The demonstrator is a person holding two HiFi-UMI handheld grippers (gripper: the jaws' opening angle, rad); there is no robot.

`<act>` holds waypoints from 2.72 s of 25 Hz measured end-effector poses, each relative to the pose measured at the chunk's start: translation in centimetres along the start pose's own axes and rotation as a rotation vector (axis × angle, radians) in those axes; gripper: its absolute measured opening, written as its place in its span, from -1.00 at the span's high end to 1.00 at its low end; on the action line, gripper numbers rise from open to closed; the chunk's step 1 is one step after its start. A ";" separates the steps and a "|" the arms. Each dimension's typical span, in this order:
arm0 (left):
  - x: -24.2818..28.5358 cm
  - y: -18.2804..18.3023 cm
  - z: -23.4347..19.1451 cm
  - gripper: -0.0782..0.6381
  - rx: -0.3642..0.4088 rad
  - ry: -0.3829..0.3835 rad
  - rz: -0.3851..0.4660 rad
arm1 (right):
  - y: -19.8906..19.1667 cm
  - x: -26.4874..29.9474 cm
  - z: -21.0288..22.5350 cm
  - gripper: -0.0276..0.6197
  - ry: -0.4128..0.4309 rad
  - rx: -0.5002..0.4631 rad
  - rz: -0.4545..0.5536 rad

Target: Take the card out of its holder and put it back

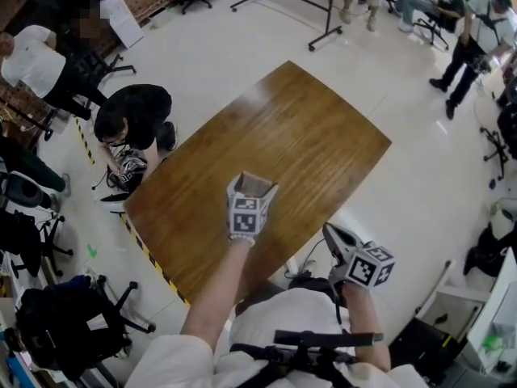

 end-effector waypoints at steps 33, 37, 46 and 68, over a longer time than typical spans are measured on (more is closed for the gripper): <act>0.3 -0.5 -0.3 -0.37 0.046 0.006 0.008 | 0.2 0.3 0.8 0.90 -0.007 0.023 0.003; 0.4 -0.5 -0.2 -0.38 0.049 -0.005 0.014 | 0.2 0.4 0.9 0.90 -0.009 0.025 0.003; 0.1 -0.7 -0.3 -0.38 0.060 -0.032 0.032 | 0.2 0.5 0.8 0.90 -0.008 0.027 0.004; -2.4 2.5 0.4 -0.38 0.028 -0.010 0.091 | 0.2 0.7 0.1 0.90 0.018 0.020 -0.002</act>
Point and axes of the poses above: the fingertips, and each gripper's own axes: x forward along the fingers, z to its right, y out of its top, the point moved 4 cm from there along -x, backward along the fingers, and after that the axes turned 6 degrees about -y, right-handed, at the moved point
